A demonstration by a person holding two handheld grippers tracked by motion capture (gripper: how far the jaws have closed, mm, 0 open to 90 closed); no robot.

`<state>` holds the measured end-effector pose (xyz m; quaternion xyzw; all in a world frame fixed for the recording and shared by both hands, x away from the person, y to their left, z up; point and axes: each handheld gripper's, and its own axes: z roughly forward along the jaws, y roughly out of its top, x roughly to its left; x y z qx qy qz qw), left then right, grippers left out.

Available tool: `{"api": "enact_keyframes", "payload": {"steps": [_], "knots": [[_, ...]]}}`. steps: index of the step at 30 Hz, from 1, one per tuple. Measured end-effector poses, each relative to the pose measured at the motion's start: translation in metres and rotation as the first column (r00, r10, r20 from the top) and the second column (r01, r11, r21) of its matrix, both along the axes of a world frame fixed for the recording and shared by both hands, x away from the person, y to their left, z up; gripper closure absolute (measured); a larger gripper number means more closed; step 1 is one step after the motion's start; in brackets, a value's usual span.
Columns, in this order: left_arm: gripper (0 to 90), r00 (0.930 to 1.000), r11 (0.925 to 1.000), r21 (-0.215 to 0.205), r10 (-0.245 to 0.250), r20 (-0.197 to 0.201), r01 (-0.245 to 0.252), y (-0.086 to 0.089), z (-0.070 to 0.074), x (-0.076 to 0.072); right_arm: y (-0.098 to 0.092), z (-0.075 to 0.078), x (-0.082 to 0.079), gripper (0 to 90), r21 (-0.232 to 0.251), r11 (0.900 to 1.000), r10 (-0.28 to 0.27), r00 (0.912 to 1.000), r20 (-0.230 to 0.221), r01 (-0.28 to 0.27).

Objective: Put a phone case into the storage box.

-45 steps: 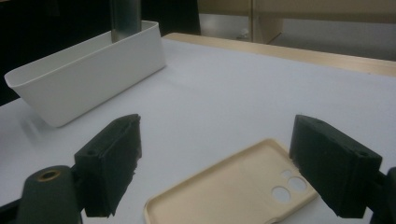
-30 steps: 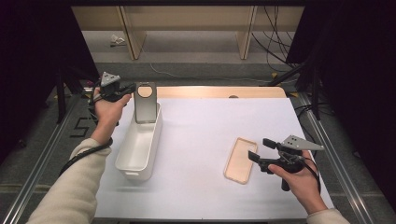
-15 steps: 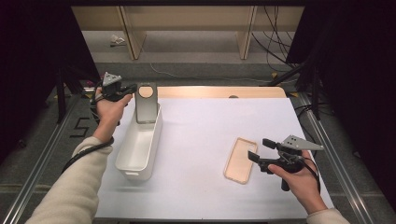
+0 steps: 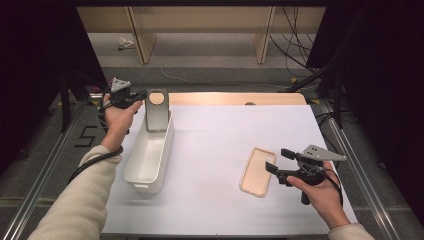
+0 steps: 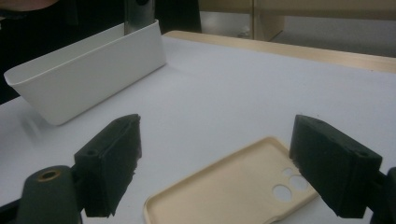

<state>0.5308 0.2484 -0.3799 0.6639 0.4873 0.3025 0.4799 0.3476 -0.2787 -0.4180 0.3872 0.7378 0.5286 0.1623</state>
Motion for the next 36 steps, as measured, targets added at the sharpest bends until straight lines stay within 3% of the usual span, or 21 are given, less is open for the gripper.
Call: {"api": "enact_keyframes", "payload": {"steps": [36], "knots": [[83.3, 0.9991, 0.9998, 0.02, 0.005, -0.043, -0.004, 0.002, -0.018, 0.008, 0.001, -0.001, 0.0, 17.6, 0.0, 1.0, 0.003, 1.0, -0.001, -0.003]]}}
